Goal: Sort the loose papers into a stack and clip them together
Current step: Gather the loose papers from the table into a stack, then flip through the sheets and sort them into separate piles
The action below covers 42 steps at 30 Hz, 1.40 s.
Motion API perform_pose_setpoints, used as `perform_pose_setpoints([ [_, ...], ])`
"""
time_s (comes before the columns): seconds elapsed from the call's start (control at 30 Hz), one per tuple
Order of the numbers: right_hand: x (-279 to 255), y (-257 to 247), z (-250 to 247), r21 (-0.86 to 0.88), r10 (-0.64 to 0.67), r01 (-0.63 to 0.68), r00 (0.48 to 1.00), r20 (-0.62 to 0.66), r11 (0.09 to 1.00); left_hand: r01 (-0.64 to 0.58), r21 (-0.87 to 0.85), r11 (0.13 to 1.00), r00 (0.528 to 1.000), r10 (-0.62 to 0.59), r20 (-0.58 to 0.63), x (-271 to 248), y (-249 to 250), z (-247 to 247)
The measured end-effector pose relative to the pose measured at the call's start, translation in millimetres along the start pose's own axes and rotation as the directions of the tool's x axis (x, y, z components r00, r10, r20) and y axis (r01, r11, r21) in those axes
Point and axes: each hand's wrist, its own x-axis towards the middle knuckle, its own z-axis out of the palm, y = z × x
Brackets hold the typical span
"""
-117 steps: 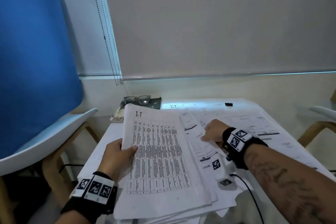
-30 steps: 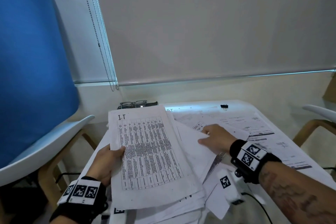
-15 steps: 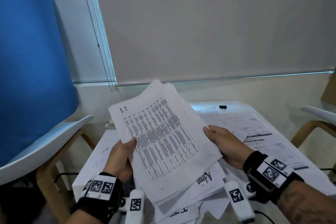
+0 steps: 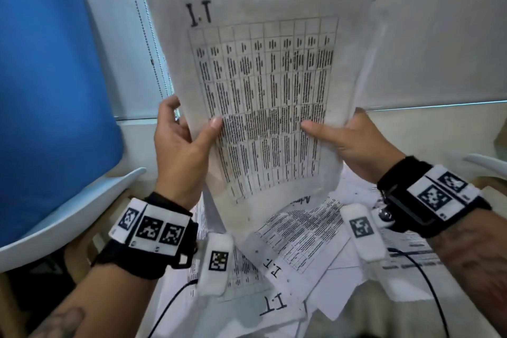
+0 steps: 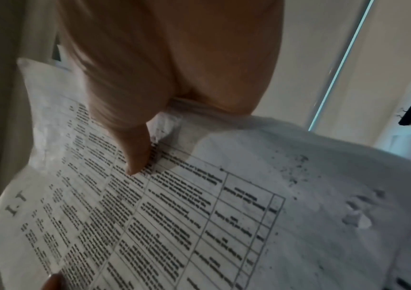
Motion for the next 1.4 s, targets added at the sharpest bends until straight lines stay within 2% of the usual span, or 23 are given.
perform_pose_setpoints([
  [0.07, -4, 5, 0, 0.012, 0.016, -0.016, 0.999, 0.03, 1.0, 0.008, 0.042, 0.999, 1.0, -0.008, 0.015, 0, -5, -3],
  [0.13, -13, 19, -3, 0.003, 0.084, -0.085, 0.993, 0.087, 0.996, 0.059, 0.095, 0.994, 0.997, -0.063, 0.048, -7, -18, -8],
  [0.2, -20, 41, -5, -0.014, 0.174, -0.174, 0.978, 0.115, 0.985, 0.141, 0.159, 0.977, 0.985, -0.155, 0.073, -19, -32, -15],
  [0.3, -30, 64, -3, -0.042, 0.296, -0.293, 0.952, 0.075, 0.955, 0.264, 0.246, 0.933, 0.946, -0.301, 0.125, -37, -46, -21],
  [0.4, -34, 64, 8, -0.037, 0.254, -0.252, 0.964, 0.079, 0.967, 0.307, 0.263, 0.915, 0.933, -0.343, 0.106, -45, -48, -22],
  [0.47, -31, 56, 16, -0.039, 0.191, -0.19, 0.98, 0.049, 0.981, 0.284, 0.235, 0.929, 0.946, -0.312, 0.089, -40, -43, -19],
  [0.53, -24, 51, 20, -0.027, 0.149, -0.149, 0.989, -0.01, 0.988, 0.207, 0.212, 0.955, 0.971, -0.226, 0.074, -31, -37, -16],
  [0.63, -19, 52, 21, -0.013, 0.172, -0.173, 0.983, -0.064, 0.985, 0.098, 0.247, 0.964, 0.99, -0.12, 0.078, -26, -32, -18],
  [0.7, -24, 58, 21, -0.023, 0.241, -0.242, 0.97, -0.035, 0.97, 0.109, 0.288, 0.952, 0.976, -0.156, 0.149, -33, -36, -22],
  [0.8, -38, 66, 23, -0.089, 0.354, -0.35, 0.934, 0.042, 0.933, 0.186, 0.359, 0.914, 0.934, -0.278, 0.225, -49, -57, -28],
  [0.9, -41, 60, 15, -0.173, 0.383, -0.355, 0.909, 0.166, 0.919, 0.213, 0.392, 0.895, 0.955, -0.276, 0.112, -46, -68, -34],
  [0.97, -35, 58, -1, -0.227, 0.402, -0.358, 0.896, 0.19, 0.906, 0.27, 0.362, 0.892, 0.959, -0.284, -0.014, -34, -67, -38],
  [1.03, -26, 71, -24, -0.371, 0.451, -0.386, 0.887, 0.102, 0.844, 0.399, 0.301, 0.866, 0.916, -0.39, -0.093, -22, -63, -46],
  [1.07, -22, 78, -34, -0.47, 0.48, -0.412, 0.877, 0.031, 0.781, 0.471, 0.275, 0.838, 0.88, -0.47, -0.073, -20, -63, -52],
  [1.13, -14, 99, -56, -0.676, 0.559, -0.468, 0.823, -0.1, 0.569, 0.624, 0.247, 0.741, 0.772, -0.634, -0.048, -23, -70, -61],
  [1.2, -8, 115, -71, -0.823, 0.617, -0.472, 0.761, -0.2, 0.316, 0.694, 0.328, 0.641, 0.694, -0.717, -0.067, -34, -86, -69],
  [1.23, -5, 120, -76, -0.855, 0.629, -0.466, 0.741, -0.235, 0.23, 0.71, 0.371, 0.599, 0.665, -0.744, -0.072, -41, -94, -71],
  [1.3, -1, 129, -82, -0.852, 0.643, -0.492, 0.713, -0.279, 0.176, 0.731, 0.417, 0.54, 0.615, -0.786, -0.06, -54, -108, -71],
  [1.4, 2, 144, -85, -0.808, 0.661, -0.562, 0.676, -0.326, 0.175, 0.753, 0.43, 0.498, 0.579, -0.812, -0.071, -65, -122, -71],
])
